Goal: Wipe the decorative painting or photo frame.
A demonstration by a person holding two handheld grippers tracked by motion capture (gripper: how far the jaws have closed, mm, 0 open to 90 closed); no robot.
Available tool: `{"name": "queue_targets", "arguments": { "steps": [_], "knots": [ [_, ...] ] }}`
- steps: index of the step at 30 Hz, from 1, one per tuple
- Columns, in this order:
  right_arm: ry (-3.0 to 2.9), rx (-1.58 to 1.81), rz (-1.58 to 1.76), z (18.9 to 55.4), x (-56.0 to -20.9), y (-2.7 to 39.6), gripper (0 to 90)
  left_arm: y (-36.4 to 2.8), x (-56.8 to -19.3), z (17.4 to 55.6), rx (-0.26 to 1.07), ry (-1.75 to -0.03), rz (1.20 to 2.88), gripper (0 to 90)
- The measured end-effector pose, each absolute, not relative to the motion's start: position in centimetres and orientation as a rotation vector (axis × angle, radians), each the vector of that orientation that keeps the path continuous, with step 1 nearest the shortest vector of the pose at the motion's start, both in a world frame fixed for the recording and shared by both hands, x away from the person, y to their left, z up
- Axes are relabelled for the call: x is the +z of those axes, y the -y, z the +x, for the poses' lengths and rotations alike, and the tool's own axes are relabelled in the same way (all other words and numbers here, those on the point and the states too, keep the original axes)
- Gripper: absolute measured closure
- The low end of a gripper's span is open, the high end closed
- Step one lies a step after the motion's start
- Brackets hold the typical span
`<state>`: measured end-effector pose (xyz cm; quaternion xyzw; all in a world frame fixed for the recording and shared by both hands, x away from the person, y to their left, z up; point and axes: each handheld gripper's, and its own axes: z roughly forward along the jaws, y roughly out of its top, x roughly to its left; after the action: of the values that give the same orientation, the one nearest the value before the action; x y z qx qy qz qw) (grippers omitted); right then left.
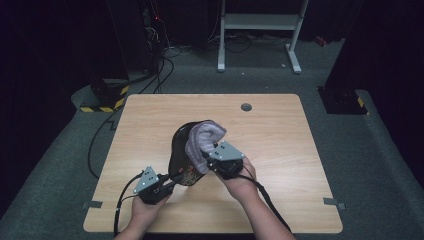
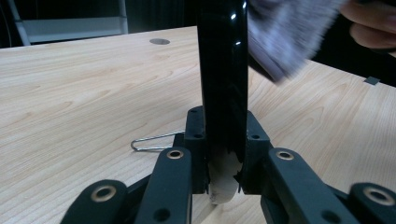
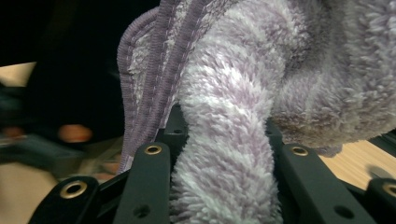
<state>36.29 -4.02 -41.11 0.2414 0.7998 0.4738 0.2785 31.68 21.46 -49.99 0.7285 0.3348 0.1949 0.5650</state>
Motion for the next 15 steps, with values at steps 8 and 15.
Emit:
{"name": "queue_targets", "arguments": {
  "steps": [8,15],
  "knots": [
    [-2.213,1.331,0.495,33.1,-41.1,1.2,67.0,-21.5,-50.0,31.7,0.457,-0.787,1.713,77.5],
    [-2.199,1.297,0.549,34.6,-41.1,2.2,66.8,-21.5,-50.0,31.7,0.454,-0.788,1.71,77.5]
  ]
}}
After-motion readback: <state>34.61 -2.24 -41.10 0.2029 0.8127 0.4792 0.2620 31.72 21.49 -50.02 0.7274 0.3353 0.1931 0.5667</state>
